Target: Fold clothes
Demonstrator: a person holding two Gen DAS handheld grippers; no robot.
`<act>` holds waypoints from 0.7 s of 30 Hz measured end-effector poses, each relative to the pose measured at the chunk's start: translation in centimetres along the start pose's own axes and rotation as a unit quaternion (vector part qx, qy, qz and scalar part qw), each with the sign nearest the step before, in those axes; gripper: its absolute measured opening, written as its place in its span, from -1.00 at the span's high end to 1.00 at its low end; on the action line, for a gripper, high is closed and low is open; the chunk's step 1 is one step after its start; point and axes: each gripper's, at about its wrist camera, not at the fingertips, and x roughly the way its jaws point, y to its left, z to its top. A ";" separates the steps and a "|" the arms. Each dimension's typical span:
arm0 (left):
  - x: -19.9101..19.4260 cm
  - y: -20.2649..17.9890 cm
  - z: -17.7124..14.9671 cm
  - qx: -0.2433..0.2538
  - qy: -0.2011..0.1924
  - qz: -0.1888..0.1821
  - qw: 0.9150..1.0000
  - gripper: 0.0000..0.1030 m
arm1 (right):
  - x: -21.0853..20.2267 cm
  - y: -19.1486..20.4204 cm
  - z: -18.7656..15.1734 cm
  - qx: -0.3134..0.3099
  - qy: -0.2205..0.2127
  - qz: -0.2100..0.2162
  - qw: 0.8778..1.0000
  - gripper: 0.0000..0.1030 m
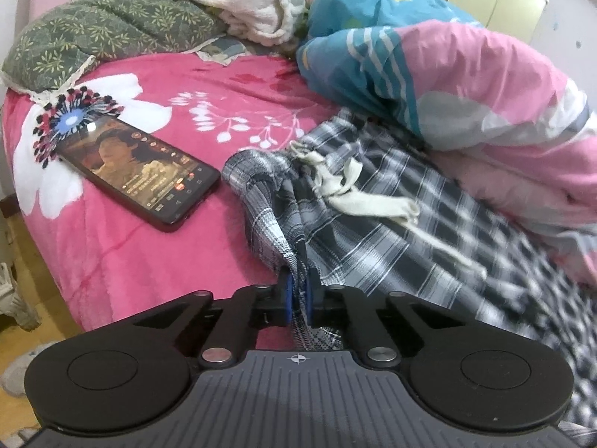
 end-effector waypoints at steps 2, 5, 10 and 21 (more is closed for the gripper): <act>-0.2 -0.2 0.4 -0.005 -0.005 -0.008 1.000 0.94 | 0.4 0.2 0.4 -0.002 -0.005 0.004 1.000 1.00; -0.5 -0.7 1.1 -0.011 -0.015 -0.022 1.000 0.95 | 0.9 0.7 1.1 -0.010 -0.011 0.008 1.000 1.00; -0.6 -2.0 2.7 -0.017 -0.032 -0.042 0.998 0.95 | 1.8 1.9 3.1 -0.032 -0.026 0.019 0.999 1.00; 3.9 -7.6 8.3 0.002 -0.066 -0.067 0.996 0.95 | 6.6 4.6 11.7 -0.081 -0.056 0.042 0.994 1.00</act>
